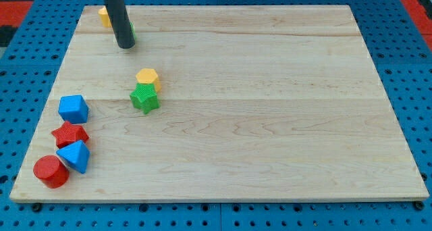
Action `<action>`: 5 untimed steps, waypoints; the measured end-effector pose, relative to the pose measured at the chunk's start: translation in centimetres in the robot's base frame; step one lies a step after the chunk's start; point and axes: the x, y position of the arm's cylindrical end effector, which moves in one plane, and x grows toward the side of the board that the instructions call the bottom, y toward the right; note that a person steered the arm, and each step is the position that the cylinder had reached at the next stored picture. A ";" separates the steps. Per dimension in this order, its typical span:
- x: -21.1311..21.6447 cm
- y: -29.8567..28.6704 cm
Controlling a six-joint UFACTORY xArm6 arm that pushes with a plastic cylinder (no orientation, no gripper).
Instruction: Slide the green circle a bit up
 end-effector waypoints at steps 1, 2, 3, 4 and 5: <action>-0.5 0.0; -0.3 -0.9; -0.3 -3.8; -1.0 -4.1; -1.2 -2.9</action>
